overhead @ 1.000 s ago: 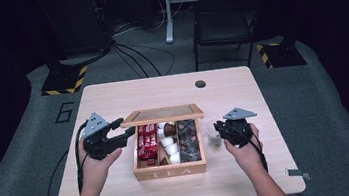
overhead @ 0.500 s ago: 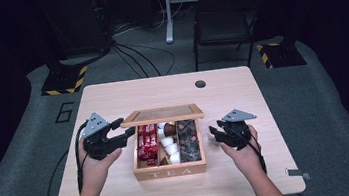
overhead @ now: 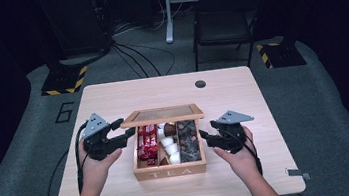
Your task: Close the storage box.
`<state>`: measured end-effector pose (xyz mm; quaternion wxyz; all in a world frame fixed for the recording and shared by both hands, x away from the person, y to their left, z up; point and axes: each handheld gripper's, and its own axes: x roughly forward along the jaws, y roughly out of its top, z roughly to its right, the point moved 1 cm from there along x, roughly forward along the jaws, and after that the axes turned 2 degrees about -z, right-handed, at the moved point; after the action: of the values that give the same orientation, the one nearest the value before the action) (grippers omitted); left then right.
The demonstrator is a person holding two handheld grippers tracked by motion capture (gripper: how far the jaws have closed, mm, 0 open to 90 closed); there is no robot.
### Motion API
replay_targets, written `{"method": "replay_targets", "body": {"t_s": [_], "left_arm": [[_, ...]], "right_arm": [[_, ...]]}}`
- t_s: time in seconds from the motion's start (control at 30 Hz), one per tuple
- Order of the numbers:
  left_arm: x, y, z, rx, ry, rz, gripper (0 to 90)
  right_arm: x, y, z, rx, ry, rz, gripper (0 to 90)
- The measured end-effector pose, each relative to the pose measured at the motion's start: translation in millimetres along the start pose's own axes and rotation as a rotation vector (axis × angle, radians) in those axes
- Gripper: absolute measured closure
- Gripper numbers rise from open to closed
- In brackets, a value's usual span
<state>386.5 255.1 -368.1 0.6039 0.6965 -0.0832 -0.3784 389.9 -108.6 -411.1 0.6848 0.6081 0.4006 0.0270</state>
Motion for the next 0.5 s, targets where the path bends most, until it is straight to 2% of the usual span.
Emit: {"method": "replay_targets", "body": {"t_s": [0.27,0.33,0.5], "left_arm": [[0.3,-0.1,-0.4,-0.003,-0.006,0.003,45.9],[0.3,-0.6,-0.3,-0.005,-0.005,0.006,45.9],[0.2,-0.6,-0.4,-0.003,-0.003,0.005,45.9]], "right_arm": [[-13.0,23.8,-20.4,-0.072,0.026,0.078,41.9],[-13.7,30.0,-26.1,-0.093,0.029,0.07,41.7],[-10.5,30.6,-28.4,-0.099,0.035,0.06,41.9]]}}
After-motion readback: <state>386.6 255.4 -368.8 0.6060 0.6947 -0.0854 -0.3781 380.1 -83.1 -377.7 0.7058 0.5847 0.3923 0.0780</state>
